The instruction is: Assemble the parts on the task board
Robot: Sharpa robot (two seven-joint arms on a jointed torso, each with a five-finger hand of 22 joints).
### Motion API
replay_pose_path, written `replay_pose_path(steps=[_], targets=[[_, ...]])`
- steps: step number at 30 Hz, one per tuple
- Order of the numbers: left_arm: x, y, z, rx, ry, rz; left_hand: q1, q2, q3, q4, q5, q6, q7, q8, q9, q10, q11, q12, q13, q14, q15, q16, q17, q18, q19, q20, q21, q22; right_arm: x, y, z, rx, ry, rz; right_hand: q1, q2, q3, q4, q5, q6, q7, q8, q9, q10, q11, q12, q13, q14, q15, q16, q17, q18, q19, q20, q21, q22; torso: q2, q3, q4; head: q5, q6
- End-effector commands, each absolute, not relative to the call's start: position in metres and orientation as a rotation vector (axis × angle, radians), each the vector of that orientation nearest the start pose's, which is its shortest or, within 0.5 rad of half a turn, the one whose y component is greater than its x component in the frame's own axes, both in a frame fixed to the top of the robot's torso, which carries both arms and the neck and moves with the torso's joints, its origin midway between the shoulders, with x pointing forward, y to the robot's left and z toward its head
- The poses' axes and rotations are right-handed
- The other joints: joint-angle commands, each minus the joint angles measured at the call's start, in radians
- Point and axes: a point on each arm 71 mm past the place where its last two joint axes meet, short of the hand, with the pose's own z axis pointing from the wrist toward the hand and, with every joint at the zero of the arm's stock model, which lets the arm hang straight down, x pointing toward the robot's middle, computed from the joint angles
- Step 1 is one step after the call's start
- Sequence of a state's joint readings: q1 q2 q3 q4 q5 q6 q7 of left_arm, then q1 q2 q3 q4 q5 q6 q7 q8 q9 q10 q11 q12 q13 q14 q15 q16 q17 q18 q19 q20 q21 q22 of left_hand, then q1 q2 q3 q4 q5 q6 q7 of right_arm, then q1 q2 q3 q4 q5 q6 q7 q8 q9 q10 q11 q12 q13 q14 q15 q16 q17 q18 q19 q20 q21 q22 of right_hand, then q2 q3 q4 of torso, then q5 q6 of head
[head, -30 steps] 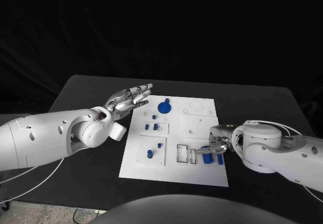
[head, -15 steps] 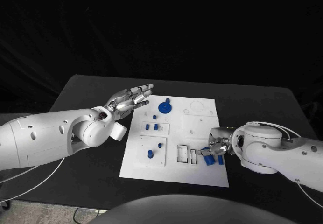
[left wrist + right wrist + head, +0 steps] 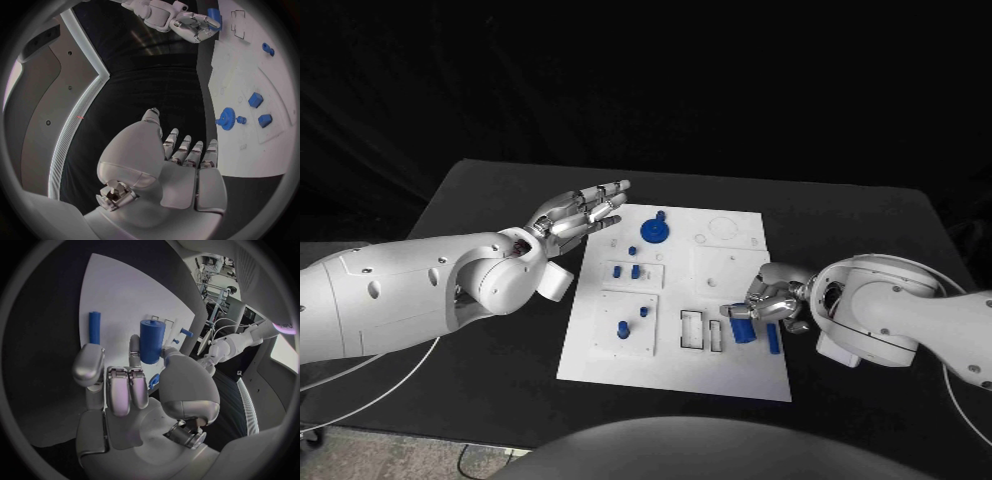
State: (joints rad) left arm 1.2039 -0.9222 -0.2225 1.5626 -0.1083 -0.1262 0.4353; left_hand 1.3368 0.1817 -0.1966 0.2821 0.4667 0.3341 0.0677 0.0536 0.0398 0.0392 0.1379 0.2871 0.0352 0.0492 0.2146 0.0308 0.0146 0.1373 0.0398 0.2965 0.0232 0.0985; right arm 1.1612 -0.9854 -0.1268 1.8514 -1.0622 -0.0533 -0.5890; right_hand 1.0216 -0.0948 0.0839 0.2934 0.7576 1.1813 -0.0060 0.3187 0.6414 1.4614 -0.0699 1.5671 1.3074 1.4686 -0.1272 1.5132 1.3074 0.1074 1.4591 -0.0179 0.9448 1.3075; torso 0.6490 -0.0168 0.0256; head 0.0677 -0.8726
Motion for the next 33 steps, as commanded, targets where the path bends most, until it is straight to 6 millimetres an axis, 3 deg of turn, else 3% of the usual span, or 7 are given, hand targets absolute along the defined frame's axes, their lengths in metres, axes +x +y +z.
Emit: replay_pose_path(steps=[1,9,16,22,33], targets=[[0.447,0.225,-0.233,-0.987,1.678,-1.610,0.005,0.008,-0.003,-0.005,0.003,-0.006,-0.003,0.003,0.001,0.002,0.007,0.003,0.001,0.003,0.003,0.005,0.001,-0.011,0.007,0.000,0.002,-0.002,0.388,-0.194,-0.235,0.364,2.335,0.599,0.025,0.035,0.128,-0.120,0.056,-0.006,-0.004,0.004,0.004,0.109,-0.007,0.004,0.263,0.081,-0.002,-0.005,0.158,-0.003,-0.008,0.001,0.000,0.125,-0.001,-0.0010,0.0003,-0.004,0.000],[0.447,0.224,-0.234,-0.986,1.680,-1.613,0.006,0.009,-0.003,-0.005,0.006,-0.007,-0.004,0.003,0.001,0.002,0.007,0.003,0.001,0.003,0.003,0.005,0.001,-0.011,0.007,0.000,0.002,-0.002,0.391,-0.183,-0.235,0.324,2.315,0.620,0.008,0.033,0.145,-0.119,0.007,-0.027,0.003,-0.009,0.009,0.109,0.000,0.004,0.263,0.080,0.002,-0.009,0.151,-0.002,-0.011,0.005,-0.007,0.123,-0.001,-0.0011,0.0008,-0.006,0.000],[0.447,0.223,-0.234,-0.986,1.685,-1.615,0.007,0.010,-0.003,-0.006,0.008,-0.007,-0.004,0.003,0.001,0.002,0.007,0.003,0.001,0.004,0.003,0.006,0.002,-0.012,0.007,0.000,0.002,-0.002,0.392,-0.175,-0.242,0.277,2.316,0.600,-0.017,0.037,0.147,-0.107,-0.080,-0.042,0.012,-0.024,0.009,0.109,0.007,0.004,0.263,0.079,0.009,-0.011,0.147,-0.001,-0.014,0.010,-0.014,0.121,0.000,-0.0017,0.0007,-0.006,0.000],[0.447,0.223,-0.234,-0.986,1.685,-1.617,0.007,0.010,-0.003,-0.006,0.008,-0.007,-0.004,0.003,0.001,0.002,0.007,0.003,0.001,0.004,0.003,0.006,0.002,-0.012,0.007,0.000,0.002,-0.002,0.391,-0.169,-0.252,0.227,2.328,0.564,-0.040,0.042,0.140,-0.093,-0.153,-0.054,0.019,-0.042,0.002,0.109,0.013,0.004,0.263,0.081,0.013,-0.007,0.152,-0.004,-0.007,0.014,0.009,0.126,0.001,-0.0001,0.0004,0.000,0.000],[0.448,0.224,-0.234,-0.986,1.686,-1.616,0.009,0.011,-0.002,-0.006,0.011,-0.008,-0.004,0.003,0.001,0.002,0.008,0.003,0.001,0.004,0.004,0.006,0.002,-0.013,0.007,0.000,0.002,-0.002,0.390,-0.157,-0.264,0.160,2.357,0.528,-0.059,0.050,0.131,-0.078,-0.208,-0.045,0.021,-0.052,-0.003,0.109,0.015,0.004,0.263,0.081,0.015,-0.009,0.148,-0.004,-0.006,0.017,0.008,0.125,0.000,-0.0006,-0.0001,-0.003,0.000]])
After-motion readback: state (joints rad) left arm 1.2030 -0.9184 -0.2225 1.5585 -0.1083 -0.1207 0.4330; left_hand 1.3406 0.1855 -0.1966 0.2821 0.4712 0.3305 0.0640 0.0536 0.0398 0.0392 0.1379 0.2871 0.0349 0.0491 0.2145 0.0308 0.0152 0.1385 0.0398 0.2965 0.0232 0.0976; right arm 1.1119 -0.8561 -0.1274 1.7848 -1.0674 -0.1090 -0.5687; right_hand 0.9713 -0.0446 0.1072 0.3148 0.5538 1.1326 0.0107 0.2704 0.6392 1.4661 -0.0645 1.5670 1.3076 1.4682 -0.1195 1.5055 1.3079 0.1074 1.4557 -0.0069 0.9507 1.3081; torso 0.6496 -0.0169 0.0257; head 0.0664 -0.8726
